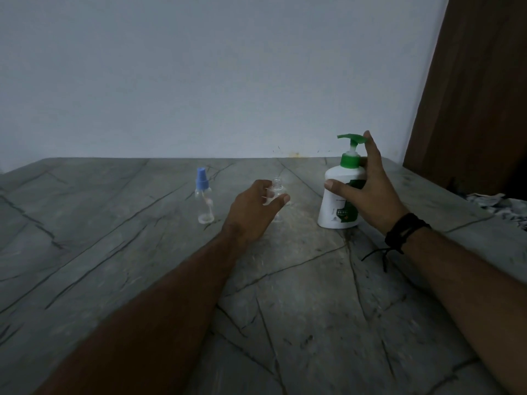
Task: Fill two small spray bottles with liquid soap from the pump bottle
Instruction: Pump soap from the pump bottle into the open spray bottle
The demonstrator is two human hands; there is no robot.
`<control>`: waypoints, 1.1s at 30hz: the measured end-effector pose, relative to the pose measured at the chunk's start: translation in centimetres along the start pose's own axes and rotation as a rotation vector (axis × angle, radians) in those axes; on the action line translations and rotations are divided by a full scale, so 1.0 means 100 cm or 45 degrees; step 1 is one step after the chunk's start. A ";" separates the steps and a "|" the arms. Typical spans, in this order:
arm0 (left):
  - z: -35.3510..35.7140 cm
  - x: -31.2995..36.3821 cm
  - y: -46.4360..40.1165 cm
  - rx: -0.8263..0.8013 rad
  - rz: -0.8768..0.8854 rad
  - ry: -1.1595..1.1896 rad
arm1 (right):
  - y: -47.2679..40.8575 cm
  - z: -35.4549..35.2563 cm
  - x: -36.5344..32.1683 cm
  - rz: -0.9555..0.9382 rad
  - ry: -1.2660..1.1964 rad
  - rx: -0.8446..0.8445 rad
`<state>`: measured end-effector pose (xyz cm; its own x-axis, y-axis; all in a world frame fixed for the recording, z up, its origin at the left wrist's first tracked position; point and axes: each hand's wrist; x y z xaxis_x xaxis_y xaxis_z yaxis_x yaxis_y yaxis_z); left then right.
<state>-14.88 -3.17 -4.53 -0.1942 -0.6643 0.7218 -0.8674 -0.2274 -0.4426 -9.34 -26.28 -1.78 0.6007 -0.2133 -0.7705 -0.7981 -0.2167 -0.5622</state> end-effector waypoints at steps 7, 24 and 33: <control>0.000 -0.001 0.000 -0.016 -0.009 -0.006 | -0.001 -0.004 0.000 -0.042 -0.067 0.033; 0.001 0.005 0.002 0.025 -0.003 -0.054 | -0.024 0.022 -0.055 -0.201 0.538 -0.515; 0.000 0.008 0.003 -0.024 0.009 -0.070 | -0.029 0.037 -0.062 -0.110 0.765 -0.817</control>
<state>-15.25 -3.77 -4.11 -0.1752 -0.7040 0.6883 -0.8747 -0.2096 -0.4371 -10.92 -20.82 3.50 0.7249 -0.5972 -0.3434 -0.6770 -0.7097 -0.1949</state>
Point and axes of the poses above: each hand's wrist, its own y-axis away from the middle knuckle, its own z-axis out of the palm, x = y × z, and after that the axes turned 2 degrees about z, right-handed
